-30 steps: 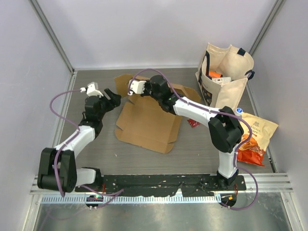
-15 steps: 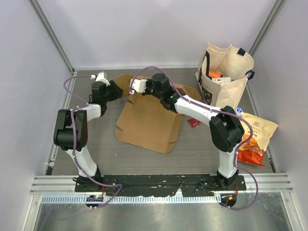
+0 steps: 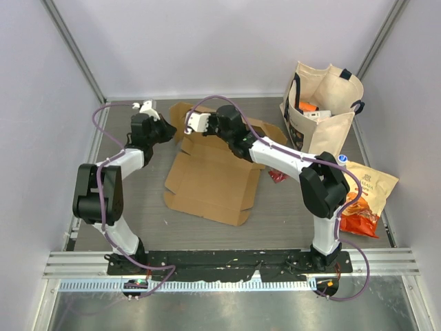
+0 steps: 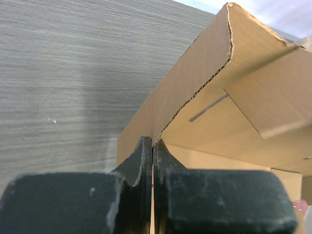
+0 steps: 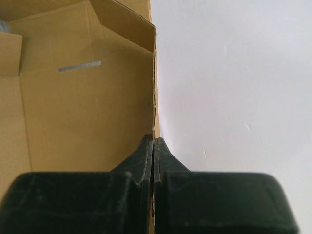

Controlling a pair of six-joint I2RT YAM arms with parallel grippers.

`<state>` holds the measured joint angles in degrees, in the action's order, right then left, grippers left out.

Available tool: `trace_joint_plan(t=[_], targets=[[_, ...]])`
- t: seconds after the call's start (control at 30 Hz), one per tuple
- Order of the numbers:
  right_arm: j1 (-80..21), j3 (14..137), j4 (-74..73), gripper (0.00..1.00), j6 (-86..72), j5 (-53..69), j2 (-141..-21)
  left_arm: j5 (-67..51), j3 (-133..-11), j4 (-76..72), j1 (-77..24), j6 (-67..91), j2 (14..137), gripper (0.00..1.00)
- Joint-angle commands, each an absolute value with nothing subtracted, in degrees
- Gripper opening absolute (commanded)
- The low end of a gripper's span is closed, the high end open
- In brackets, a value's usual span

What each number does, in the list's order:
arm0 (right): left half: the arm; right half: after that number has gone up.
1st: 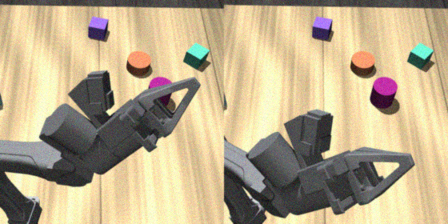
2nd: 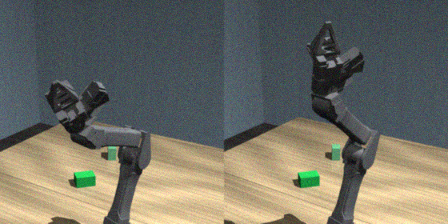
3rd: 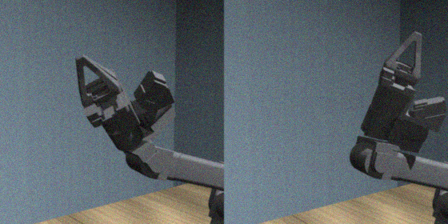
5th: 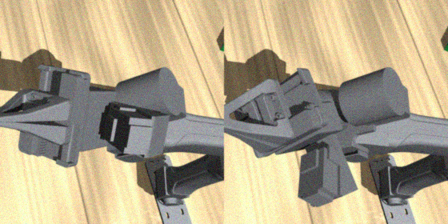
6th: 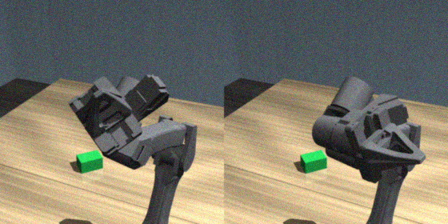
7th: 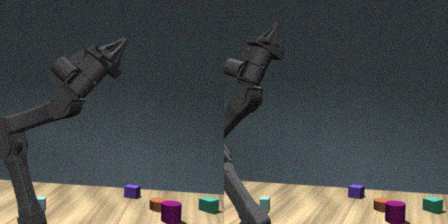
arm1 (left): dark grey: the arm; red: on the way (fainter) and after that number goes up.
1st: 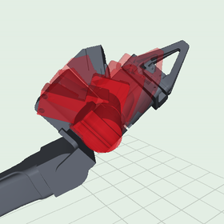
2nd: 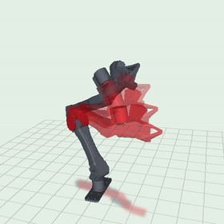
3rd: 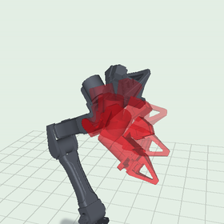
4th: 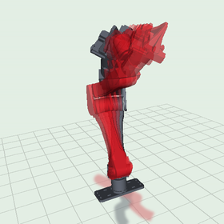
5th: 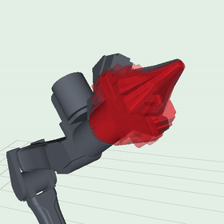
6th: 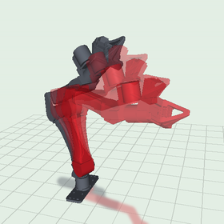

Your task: Fold the paper box

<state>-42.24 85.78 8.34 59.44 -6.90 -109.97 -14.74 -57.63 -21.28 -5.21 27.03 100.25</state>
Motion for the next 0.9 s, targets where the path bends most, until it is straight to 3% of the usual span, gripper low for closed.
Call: trace_joint_plan(t=[0.0,0.2,0.4,0.87], targets=[[-43.59,87.27,10.37,0.01,59.41,-9.84,-108.45,-13.01,-54.76,-22.59,-6.85,31.71,92.56,0.00],[-44.91,87.37,13.62,0.01,60.38,-14.32,-109.42,-11.79,-51.16,-22.24,-9.66,36.03,88.34,0.00],[-45.79,84.73,19.24,0.02,62.22,-16.00,-109.25,-2.39,-44.40,-26.54,-17.03,33.23,83.16,0.00],[-46.93,67.60,33.30,0.04,59.33,-17.23,-104.24,2.64,-32.43,-37.88,-18.98,31.64,82.44,0.00]])
